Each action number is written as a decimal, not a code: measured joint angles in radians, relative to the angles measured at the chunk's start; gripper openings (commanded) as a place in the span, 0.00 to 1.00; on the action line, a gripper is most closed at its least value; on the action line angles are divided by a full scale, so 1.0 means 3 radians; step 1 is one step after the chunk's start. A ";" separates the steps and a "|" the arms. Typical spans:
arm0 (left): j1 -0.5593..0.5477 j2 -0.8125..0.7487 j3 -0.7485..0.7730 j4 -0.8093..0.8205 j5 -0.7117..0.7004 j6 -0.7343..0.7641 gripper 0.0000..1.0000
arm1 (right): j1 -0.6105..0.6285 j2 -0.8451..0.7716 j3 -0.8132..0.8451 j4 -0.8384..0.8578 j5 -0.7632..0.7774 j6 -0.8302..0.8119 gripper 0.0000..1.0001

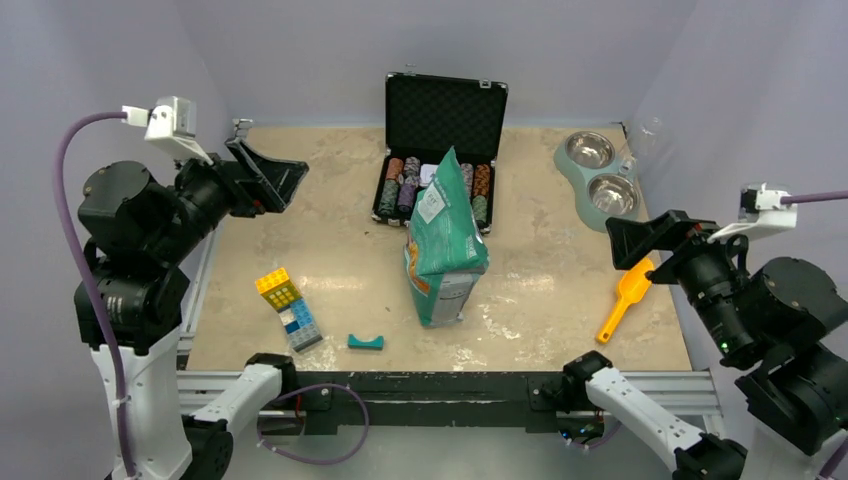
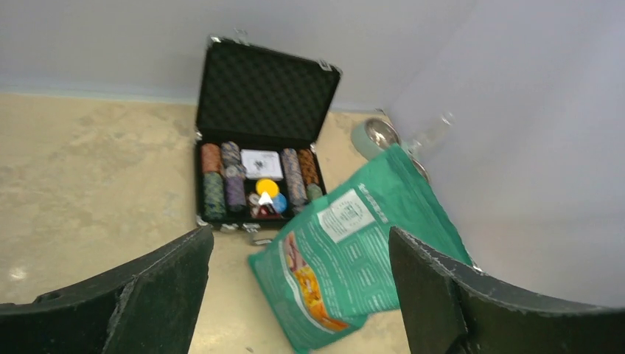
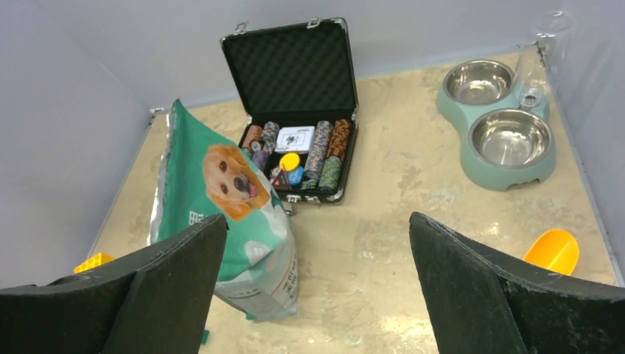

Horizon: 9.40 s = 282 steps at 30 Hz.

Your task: Serve the pet food

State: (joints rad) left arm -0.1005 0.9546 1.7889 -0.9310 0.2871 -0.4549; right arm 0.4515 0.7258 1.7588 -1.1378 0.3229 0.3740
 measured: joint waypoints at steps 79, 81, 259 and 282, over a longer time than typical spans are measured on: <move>-0.2440 0.1910 0.0206 0.0434 -0.0437 -0.1395 0.00 | 0.0764 0.1907 0.0097 0.0292 -0.1366 0.0468 0.37; -0.2440 0.1910 0.0221 0.0394 -0.0450 -0.1405 0.00 | 0.0830 0.1954 0.0104 0.0253 -0.1256 0.0441 0.35; -0.2422 0.2104 0.0888 -0.0741 -0.0753 -0.1183 0.00 | 0.1357 0.2258 0.0333 0.0142 -0.0488 0.0098 0.00; -0.2415 0.2131 0.0938 -0.0754 -0.0797 -0.1330 0.39 | 0.1469 0.2251 0.0333 0.0247 -0.0524 0.0085 0.00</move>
State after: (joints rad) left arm -0.8249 1.5940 2.0705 -1.1572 0.0479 -0.8539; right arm 0.8921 1.4010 1.8587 -1.0637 0.1658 0.3996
